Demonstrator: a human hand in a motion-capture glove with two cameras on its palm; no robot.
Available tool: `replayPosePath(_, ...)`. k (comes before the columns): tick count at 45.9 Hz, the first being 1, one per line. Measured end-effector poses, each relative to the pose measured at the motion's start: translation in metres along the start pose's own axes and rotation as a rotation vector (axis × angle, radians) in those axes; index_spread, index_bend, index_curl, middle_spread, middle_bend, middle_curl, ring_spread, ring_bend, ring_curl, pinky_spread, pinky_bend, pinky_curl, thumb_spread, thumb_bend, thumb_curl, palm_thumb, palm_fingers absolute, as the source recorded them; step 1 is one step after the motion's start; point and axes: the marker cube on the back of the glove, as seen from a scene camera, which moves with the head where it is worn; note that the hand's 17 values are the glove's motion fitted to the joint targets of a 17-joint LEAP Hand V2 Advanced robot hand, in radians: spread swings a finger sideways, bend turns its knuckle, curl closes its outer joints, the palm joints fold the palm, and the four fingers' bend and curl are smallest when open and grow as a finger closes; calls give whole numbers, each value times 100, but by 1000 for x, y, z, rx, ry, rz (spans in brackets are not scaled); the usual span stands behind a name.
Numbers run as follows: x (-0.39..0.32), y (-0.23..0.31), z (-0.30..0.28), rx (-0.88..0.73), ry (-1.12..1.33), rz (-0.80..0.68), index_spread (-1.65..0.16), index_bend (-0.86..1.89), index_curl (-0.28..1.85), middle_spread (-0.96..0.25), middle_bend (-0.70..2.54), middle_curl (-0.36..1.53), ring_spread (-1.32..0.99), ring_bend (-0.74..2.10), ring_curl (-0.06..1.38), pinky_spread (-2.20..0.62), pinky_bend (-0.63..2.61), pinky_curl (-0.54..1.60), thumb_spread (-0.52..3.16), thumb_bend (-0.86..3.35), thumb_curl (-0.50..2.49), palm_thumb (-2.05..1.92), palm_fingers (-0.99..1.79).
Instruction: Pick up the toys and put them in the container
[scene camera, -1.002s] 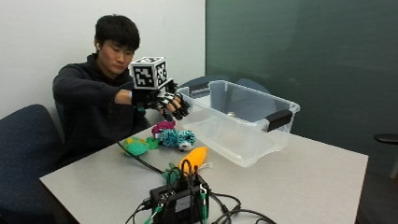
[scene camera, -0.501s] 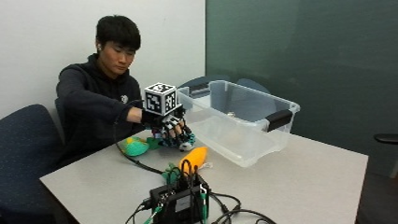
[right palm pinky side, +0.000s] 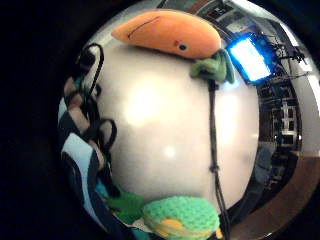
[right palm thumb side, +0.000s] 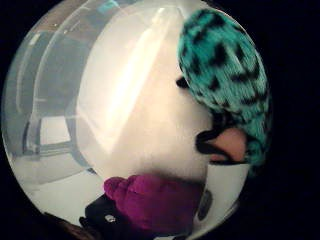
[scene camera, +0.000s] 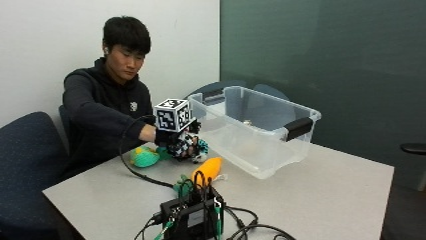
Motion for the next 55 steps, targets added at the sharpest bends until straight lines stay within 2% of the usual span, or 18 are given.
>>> replayPosePath(10,18,-9,-47,137,-74,-11,-8,14,-2,-19,114,68,-28,158,50,-37,128,44,113,27,60,68,98)
replayPosePath(17,28,-18,-123,226,-97,4,-10,16,-2,-19,114,70,-28,157,50,-38,125,45,105,30,69,70,102)
replayPosePath(22,6,-26,-189,305,-115,-14,-11,16,-2,-19,112,72,-27,156,51,-38,123,45,100,31,74,71,104)
replayPosePath(29,-48,-49,-254,252,-173,-123,-13,16,-2,-19,110,73,-27,153,51,-39,121,46,93,33,82,69,105)
replayPosePath(35,-94,-74,-263,203,-176,-177,-14,15,-2,-20,107,75,-28,150,52,-39,122,48,83,30,89,66,97)
replayPosePath(38,-100,-86,-258,144,-191,-152,-15,12,-2,-20,104,75,-28,148,52,-39,123,49,79,27,91,64,90)
replayPosePath(39,-99,-90,-256,111,-201,-140,-14,6,-2,-21,96,73,-28,147,51,-39,127,49,81,23,89,59,79)
replayPosePath(41,-101,-94,-249,50,-198,-136,-14,1,-1,-20,81,69,-28,144,51,-39,132,51,99,17,81,45,54)
replayPosePath(42,-103,-93,-245,28,-187,-148,-14,6,2,-19,69,66,-28,135,49,-35,131,51,102,11,76,36,22)
replayPosePath(44,-101,-92,-240,1,-167,-178,-13,20,9,-15,56,63,-23,116,48,-26,127,54,105,1,70,22,-22)
replayPosePath(45,-98,-92,-239,-4,-161,-187,-13,22,10,-13,51,60,-21,107,45,-22,124,52,105,-3,67,17,-29)
replayPosePath(50,-100,-84,-236,7,-142,-181,-12,19,12,-8,37,51,-13,81,30,-12,114,42,108,-6,59,4,-26)
replayPosePath(55,-77,-79,-240,17,-151,-167,-12,15,15,-5,29,47,-9,69,24,-6,107,38,110,-4,53,0,-21)
